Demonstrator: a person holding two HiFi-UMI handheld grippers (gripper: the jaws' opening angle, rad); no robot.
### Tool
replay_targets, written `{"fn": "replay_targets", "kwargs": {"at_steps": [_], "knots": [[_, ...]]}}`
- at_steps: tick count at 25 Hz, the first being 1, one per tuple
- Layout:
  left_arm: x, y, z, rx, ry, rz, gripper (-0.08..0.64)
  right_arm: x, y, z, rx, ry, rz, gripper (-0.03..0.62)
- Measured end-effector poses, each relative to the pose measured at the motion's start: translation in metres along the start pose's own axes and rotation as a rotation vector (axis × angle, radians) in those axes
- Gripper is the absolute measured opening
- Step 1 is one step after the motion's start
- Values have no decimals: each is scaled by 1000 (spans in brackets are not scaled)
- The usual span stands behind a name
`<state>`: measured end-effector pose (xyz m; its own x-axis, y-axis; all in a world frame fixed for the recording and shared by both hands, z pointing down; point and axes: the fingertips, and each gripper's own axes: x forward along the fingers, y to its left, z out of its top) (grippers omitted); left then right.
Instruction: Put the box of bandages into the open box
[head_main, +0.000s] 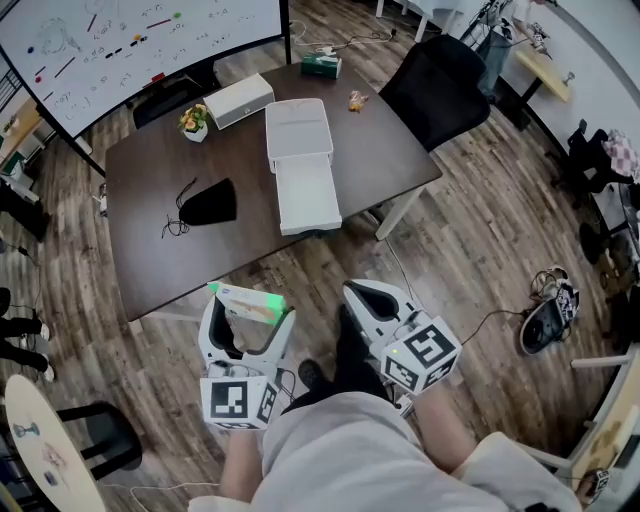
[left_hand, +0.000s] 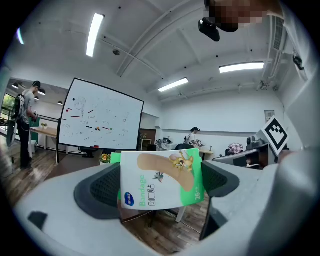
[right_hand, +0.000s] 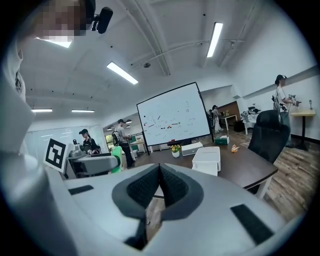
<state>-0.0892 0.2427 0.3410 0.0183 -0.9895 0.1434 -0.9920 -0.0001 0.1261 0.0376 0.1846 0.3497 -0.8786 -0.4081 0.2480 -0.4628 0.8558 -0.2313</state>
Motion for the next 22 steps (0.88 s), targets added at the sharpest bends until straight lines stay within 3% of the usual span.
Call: {"fn": "replay_targets", "kwargs": {"at_steps": [22], "knots": [[77, -10, 18, 17, 24, 32, 495, 38, -68, 33, 4, 27, 53, 4]]}}
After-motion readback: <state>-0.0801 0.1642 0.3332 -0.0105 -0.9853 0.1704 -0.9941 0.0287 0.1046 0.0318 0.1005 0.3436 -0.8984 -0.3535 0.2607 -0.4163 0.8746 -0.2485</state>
